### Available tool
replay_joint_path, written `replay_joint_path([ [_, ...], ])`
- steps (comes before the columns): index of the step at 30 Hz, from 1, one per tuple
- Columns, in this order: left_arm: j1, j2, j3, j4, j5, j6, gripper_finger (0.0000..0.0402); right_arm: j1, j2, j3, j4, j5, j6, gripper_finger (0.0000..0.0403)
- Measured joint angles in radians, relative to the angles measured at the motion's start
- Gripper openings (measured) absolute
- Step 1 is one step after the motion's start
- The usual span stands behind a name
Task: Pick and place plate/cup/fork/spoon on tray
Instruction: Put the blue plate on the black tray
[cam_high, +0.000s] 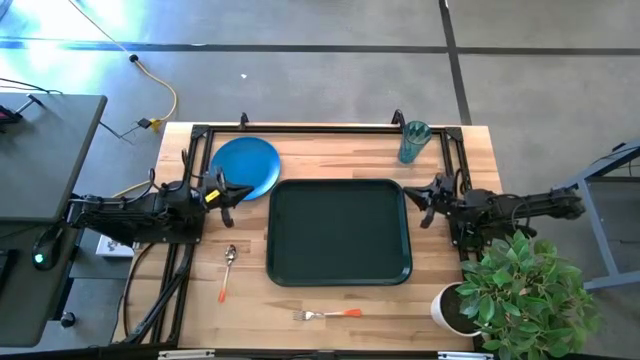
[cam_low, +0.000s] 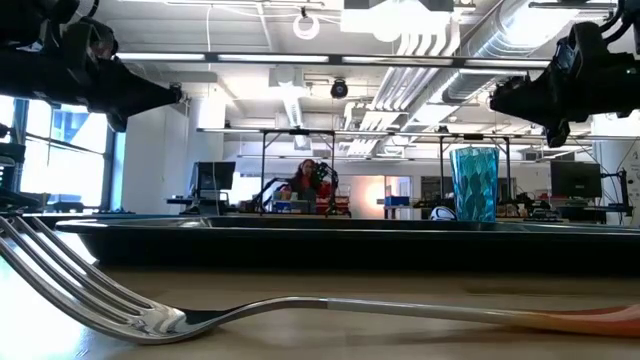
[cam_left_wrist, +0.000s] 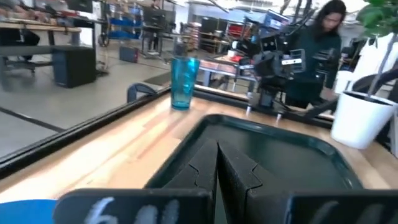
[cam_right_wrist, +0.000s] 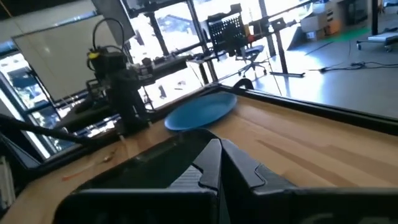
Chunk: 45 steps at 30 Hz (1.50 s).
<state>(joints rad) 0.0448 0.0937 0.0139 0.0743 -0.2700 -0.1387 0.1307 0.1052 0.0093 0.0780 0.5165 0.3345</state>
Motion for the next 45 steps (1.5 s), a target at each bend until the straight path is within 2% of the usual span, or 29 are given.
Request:
replay_joint_path([
  [7,0.002,0.007,0.000,0.033,-0.117,0.073,0.0011,0.000,0.088,0.000,0.000,0.027,0.085,0.0000],
  [13,0.019,0.078,0.000,0.085,-0.229,0.093,0.0050,0.003,0.176,0.000,-0.004,0.030,0.236,0.0000],
  [19,0.089,0.203,0.000,0.225,-0.215,0.115,0.0099,0.003,0.250,0.000,-0.004,0.072,0.311,0.0000],
  [24,0.138,0.288,0.000,0.246,-0.213,0.157,0.0120,0.001,0.273,-0.001,0.003,0.088,0.338,0.0000],
  [26,0.160,0.312,0.000,0.276,-0.261,0.178,0.0121,-0.002,0.276,-0.001,0.018,0.121,0.334,0.0000],
  [29,0.206,0.340,0.001,0.375,-0.388,0.180,0.0120,-0.014,0.276,-0.001,0.035,0.214,0.331,0.0000],
  [31,0.252,0.351,0.001,0.408,-0.420,0.161,0.0117,-0.027,0.276,-0.001,0.043,0.278,0.334,0.0000],
  [34,0.343,0.370,0.002,0.378,-0.386,0.122,0.0112,-0.064,0.276,-0.001,0.044,0.323,0.275,0.0001],
  [38,0.472,0.417,0.002,0.322,-0.270,0.015,0.0111,-0.121,0.276,-0.001,0.059,0.271,0.177,0.0017],
  [43,0.642,0.496,0.082,0.206,-0.114,-0.145,0.0111,-0.183,0.276,-0.001,0.122,0.256,0.092,0.0065],
  [45,0.703,0.541,0.143,0.119,-0.053,-0.161,0.0115,-0.208,0.276,-0.001,0.167,0.202,0.056,0.0088],
])
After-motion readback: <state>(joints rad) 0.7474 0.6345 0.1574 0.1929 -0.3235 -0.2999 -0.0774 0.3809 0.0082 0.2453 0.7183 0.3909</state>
